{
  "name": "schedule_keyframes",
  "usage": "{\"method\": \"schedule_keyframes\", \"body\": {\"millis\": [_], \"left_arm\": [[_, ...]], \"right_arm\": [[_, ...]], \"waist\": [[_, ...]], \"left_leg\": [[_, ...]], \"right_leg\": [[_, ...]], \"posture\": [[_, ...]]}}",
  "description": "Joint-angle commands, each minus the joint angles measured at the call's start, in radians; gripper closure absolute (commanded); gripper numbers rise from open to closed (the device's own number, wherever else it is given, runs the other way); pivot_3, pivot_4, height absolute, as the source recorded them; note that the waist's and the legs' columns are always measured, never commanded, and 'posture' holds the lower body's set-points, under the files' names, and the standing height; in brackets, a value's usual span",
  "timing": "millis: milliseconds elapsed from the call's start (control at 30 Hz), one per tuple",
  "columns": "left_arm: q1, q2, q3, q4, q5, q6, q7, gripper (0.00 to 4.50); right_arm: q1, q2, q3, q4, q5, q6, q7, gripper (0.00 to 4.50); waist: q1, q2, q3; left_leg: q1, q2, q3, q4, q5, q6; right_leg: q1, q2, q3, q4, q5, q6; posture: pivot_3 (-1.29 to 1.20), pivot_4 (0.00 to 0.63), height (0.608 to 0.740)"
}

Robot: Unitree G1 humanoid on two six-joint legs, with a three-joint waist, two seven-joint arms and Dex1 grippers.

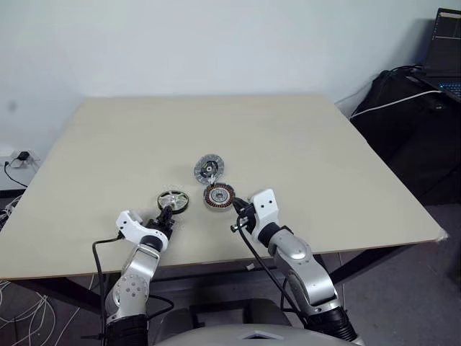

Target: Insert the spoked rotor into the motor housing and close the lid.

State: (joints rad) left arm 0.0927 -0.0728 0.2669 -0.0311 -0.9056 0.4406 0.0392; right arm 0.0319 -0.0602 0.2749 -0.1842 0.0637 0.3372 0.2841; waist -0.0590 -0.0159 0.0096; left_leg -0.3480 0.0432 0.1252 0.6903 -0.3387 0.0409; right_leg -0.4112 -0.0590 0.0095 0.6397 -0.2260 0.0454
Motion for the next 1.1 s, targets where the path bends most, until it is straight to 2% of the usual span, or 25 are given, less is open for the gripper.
{"method": "schedule_keyframes", "body": {"millis": [33,467,667,900,1100], "left_arm": [[-0.035,-0.082,0.011,0.007,-0.031,-0.016,0.005,3.68],[-0.033,-0.077,0.0,0.003,-0.084,-0.012,-0.012,3.68],[0.033,-0.068,-0.022,-0.112,-0.189,0.034,-0.099,3.68],[0.119,-0.029,-0.059,-0.232,-0.3,0.124,-0.118,3.68],[0.084,-0.029,-0.098,-0.204,-0.275,0.143,-0.084,3.68]], "right_arm": [[-0.011,0.006,-0.009,-0.025,0.01,-0.015,-0.001,4.5],[-0.015,0.004,-0.009,-0.022,0.01,-0.015,0.001,4.5],[-0.012,0.006,-0.01,-0.022,0.011,-0.013,-0.002,4.5],[-0.01,0.007,-0.011,-0.02,0.013,-0.013,-0.002,4.5],[-0.013,0.009,-0.012,-0.014,0.012,-0.02,-0.003,4.5]], "waist": [[0.0,0.0,0.0],[0.0,0.0,0.0],[-0.001,0.0,0.0],[-0.001,0.0,0.0],[0.001,0.0,0.0]], "left_leg": [[0.0,0.0,0.0,0.0,0.0,0.0],[0.0,0.0,0.0,0.0,0.0,0.0],[0.0,0.0,0.0,0.0,0.0,0.0],[0.0,0.0,-0.001,0.0,0.0,0.0],[0.0,0.0,-0.001,0.0,0.0,0.0]], "right_leg": [[0.0,0.0,0.0,0.0,0.0,0.0],[0.0,0.0,0.0,0.0,0.0,0.0],[0.0,0.0,0.0,0.0,0.0,0.0],[0.0,0.0,0.0,-0.001,0.0,0.0],[0.0,0.0,0.0,-0.001,0.0,0.0]], "posture": [[0.0,0.0,0.74],[0.0,0.0,0.74],[0.0,0.0,0.74],[0.0,0.0,0.74],[0.0,0.0,0.74]]}}
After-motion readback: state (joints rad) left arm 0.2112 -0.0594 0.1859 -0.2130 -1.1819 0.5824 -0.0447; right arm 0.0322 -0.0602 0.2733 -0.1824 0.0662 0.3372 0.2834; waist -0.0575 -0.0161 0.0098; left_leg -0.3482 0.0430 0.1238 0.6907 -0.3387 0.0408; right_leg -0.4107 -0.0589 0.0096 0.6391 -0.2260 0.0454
